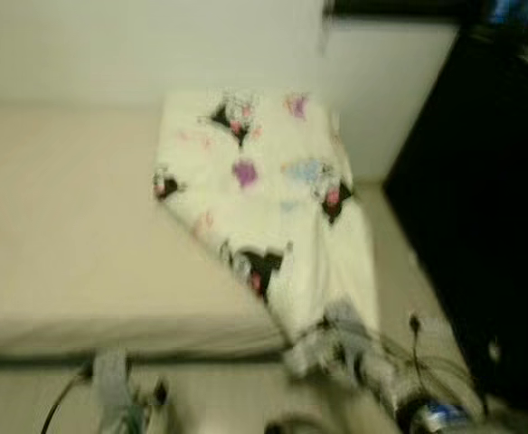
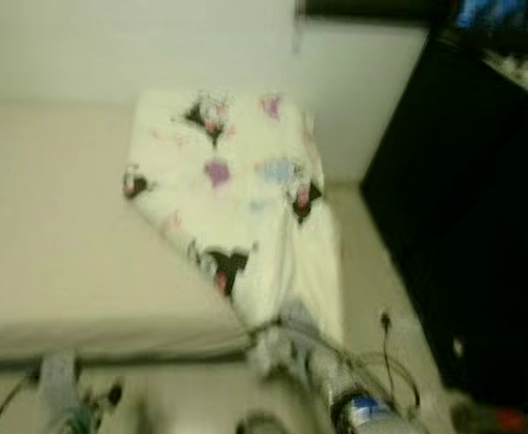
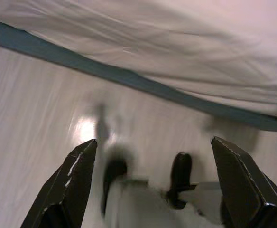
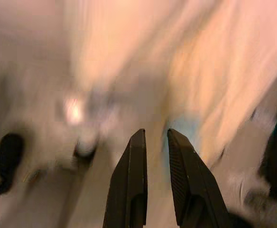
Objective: Clean up the room
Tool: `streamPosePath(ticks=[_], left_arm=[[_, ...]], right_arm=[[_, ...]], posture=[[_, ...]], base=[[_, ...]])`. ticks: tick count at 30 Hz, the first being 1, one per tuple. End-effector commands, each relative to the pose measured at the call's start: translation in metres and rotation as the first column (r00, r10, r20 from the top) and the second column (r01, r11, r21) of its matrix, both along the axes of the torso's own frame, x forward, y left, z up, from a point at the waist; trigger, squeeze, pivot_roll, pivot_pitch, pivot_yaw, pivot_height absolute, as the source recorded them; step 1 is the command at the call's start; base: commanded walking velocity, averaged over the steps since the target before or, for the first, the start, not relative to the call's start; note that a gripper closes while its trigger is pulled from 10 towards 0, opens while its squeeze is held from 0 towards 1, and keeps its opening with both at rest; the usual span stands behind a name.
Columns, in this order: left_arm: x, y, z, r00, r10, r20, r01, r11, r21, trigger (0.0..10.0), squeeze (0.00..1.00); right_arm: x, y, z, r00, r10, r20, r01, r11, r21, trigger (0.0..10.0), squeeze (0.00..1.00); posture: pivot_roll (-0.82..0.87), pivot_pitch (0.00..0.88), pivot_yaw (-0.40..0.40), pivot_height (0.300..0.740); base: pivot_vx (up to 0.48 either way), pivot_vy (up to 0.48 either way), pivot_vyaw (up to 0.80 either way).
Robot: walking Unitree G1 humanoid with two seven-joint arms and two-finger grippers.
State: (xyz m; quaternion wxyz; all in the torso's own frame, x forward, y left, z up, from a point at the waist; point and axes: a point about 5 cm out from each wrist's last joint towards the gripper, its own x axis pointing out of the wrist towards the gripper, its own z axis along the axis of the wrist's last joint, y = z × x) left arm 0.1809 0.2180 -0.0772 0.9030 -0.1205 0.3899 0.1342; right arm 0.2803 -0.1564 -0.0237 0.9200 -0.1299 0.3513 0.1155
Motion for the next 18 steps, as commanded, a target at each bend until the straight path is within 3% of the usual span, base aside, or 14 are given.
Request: streamPosePath(ticks=[1,3,7,10,18], left_arm=[[-0.012,0.006,-0.005,0.999,0.021,-0.033,-0.021,1.0,0.009,10.0,0.0],[-0.009,0.01,-0.002,0.998,0.065,-0.017,-0.065,0.998,0.002,10.0,0.0],[-0.008,0.012,-0.001,0.998,0.066,-0.01,-0.066,0.998,0.006,10.0,0.0],[-0.009,0.016,0.0,0.997,0.074,-0.008,-0.074,0.997,0.014,10.0,0.0],[-0.01,0.017,-0.001,0.997,0.081,-0.004,-0.081,0.997,0.008,10.0,0.0]], right_arm=[[0.001,0.005,0.001,1.0,-0.019,0.012,0.018,0.999,0.041,10.0,0.0],[0.018,0.004,0.016,0.996,-0.055,0.073,0.051,0.997,0.062,10.0,0.0],[0.032,0.002,0.031,0.987,-0.101,0.125,0.091,0.993,0.08,10.0,0.0],[0.064,-0.004,0.07,0.952,-0.162,0.259,0.135,0.984,0.119,10.0,0.0],[0.091,-0.016,0.113,0.891,-0.232,0.39,0.179,0.969,0.169,10.0,0.0]], posture=[[-0.06,0.005,0.004,0.719],[-0.06,0.005,0.004,0.71],[-0.06,0.008,0.005,0.695],[-0.06,0.008,0.006,0.675],[-0.06,0.006,0.002,0.64]], base=[[0.334,0.0,0.0],[0.0,0.0,0.0],[0.0,0.0,0.0],[0.0,0.0,0.0],[0.0,0.0,0.0]])
